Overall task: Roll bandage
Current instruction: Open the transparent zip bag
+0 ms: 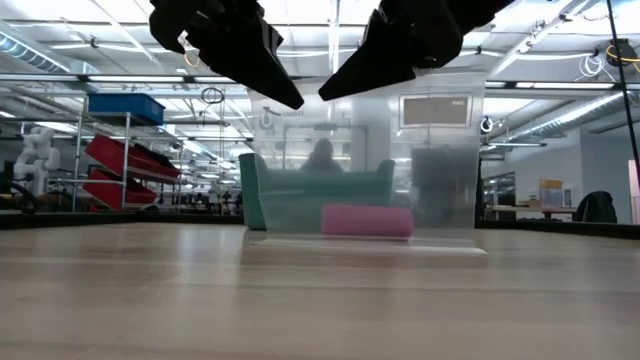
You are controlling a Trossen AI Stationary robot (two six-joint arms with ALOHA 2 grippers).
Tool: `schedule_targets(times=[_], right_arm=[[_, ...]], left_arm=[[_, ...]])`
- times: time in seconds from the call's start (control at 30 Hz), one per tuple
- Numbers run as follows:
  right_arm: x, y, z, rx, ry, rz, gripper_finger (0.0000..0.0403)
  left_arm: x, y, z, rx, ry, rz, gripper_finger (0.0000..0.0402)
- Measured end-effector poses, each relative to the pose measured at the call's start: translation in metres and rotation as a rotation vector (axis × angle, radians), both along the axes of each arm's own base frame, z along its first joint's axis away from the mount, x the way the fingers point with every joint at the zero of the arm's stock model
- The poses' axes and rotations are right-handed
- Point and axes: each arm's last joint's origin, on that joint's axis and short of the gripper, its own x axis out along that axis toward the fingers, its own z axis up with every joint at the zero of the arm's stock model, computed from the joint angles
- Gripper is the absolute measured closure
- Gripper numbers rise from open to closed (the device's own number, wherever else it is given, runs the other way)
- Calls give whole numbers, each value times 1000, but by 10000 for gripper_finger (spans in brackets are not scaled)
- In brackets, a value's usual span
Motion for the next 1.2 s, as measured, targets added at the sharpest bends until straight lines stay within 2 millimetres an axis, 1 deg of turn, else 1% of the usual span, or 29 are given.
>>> schedule_targets(times=[0.1, 0.3, 0.37, 0.77, 0.97, 1.2], right_arm=[[0, 0, 0, 0, 0, 0, 294], [0, 0, 0, 0, 0, 1, 373], [0, 0, 0, -2, 1, 2, 391], [-2, 4, -1, -8, 14, 3, 397], [-8, 8, -4, -62, 41, -59, 397], [-12, 12, -6, -70, 63, -58, 397]], left_arm=[[0, 0, 0, 0, 2, 0, 401], [-1, 0, 0, 1, 7, 1, 401], [-1, 0, -1, 2, 8, 1, 401], [-2, 1, -1, 27, 16, 30, 402], [-1, 2, 0, 29, 9, 36, 401], [-2, 2, -1, 33, 17, 36, 401]])
